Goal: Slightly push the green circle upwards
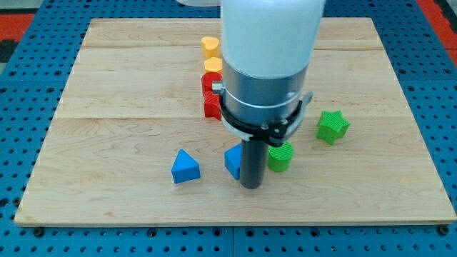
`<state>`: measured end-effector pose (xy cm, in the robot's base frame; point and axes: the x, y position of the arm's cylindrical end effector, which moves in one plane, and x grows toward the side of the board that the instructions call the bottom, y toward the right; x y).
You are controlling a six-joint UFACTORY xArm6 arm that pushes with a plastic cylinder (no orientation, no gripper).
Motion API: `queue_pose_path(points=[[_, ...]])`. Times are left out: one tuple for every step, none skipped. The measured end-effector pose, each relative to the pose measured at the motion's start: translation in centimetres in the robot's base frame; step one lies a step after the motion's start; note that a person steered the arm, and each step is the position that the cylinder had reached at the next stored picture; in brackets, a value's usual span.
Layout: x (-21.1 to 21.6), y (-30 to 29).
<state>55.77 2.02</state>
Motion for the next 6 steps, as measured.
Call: queue_pose_path(points=[[0.0,-3.6],[1.1,-2.0],[0.3,6.1],[-0.5,4.1],[-2.6,2.3],[-5.3,2.4]])
